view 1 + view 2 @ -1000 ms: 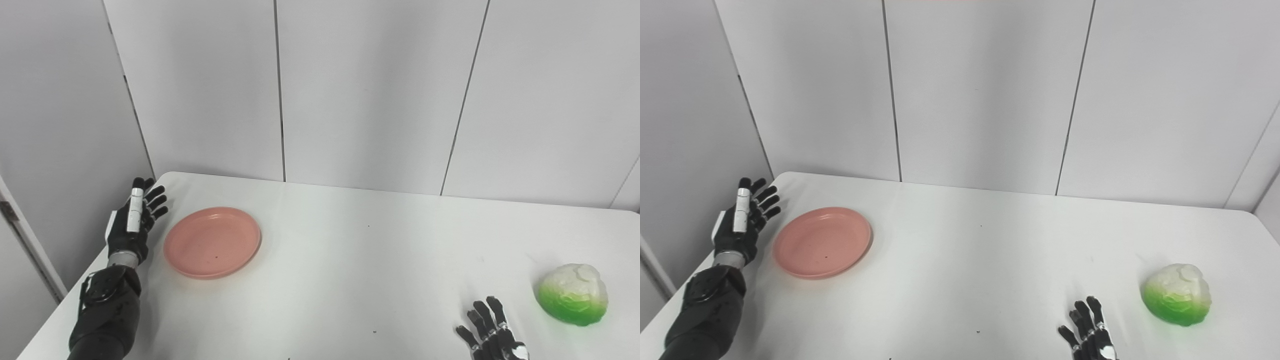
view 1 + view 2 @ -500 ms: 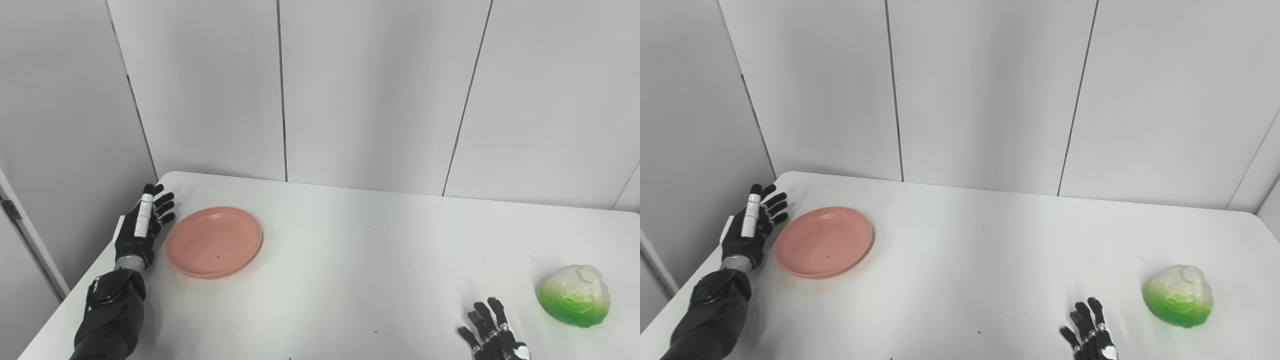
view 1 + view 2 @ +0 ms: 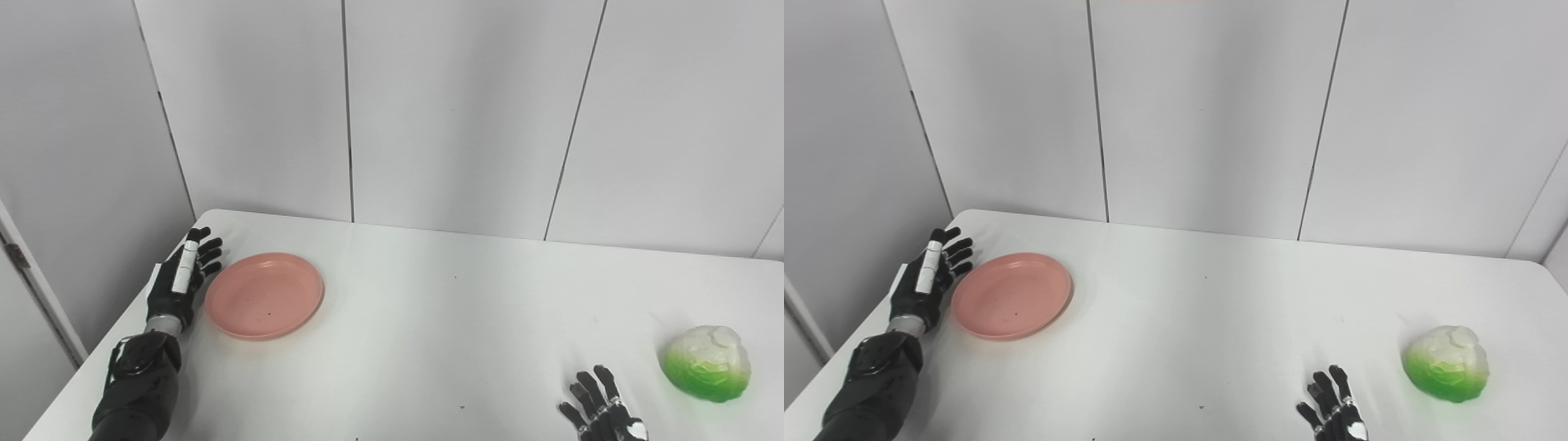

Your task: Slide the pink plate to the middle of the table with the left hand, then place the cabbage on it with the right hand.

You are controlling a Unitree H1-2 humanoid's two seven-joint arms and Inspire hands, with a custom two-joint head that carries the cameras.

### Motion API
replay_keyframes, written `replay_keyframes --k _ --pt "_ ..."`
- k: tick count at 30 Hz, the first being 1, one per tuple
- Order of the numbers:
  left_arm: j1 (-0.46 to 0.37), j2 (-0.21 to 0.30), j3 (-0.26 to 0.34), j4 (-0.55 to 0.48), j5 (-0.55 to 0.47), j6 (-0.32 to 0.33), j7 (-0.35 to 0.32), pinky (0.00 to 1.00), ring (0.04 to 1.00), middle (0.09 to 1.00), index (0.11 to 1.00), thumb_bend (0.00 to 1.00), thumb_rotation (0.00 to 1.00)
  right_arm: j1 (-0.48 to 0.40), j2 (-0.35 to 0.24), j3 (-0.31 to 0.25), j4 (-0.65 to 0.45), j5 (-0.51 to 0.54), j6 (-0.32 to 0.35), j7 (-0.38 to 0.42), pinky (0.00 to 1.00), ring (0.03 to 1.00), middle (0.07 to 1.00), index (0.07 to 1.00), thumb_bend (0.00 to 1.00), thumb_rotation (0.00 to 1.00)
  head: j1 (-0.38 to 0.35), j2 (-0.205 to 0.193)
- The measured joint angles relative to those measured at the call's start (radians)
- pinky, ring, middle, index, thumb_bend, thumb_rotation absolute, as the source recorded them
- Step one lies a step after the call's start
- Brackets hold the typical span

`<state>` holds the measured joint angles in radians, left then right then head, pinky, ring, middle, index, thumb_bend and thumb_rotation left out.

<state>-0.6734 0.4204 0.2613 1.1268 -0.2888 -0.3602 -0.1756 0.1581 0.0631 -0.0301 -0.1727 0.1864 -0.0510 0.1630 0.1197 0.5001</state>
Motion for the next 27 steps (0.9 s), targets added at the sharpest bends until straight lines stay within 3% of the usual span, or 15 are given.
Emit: replay_keyframes --k 11,17,27 --pt "0.013 -0.026 -0.02 -0.043 -0.003 0.006 -0.022 0.84 0.856 0.85 0.836 0.99 0.86 0.002 0.0 0.003 -0.008 -0.004 0.012 0.0 0.87 0.93 0.925 0.957 0.83 1.0 -0.009 0.008" --pt "0.022 -0.035 -0.041 -0.073 0.002 0.016 -0.024 0.82 0.838 0.816 0.829 0.98 0.87 0.002 0.0 0.007 -0.01 -0.006 0.015 0.0 0.86 0.928 0.927 0.954 0.85 1.0 -0.015 0.012" --pt "0.026 -0.071 -0.062 -0.12 0.001 0.043 -0.025 0.8 0.839 0.841 0.849 0.98 0.86 0.003 0.001 0.019 -0.013 -0.014 0.02 -0.001 0.86 0.924 0.922 0.949 0.86 1.0 -0.038 0.021"
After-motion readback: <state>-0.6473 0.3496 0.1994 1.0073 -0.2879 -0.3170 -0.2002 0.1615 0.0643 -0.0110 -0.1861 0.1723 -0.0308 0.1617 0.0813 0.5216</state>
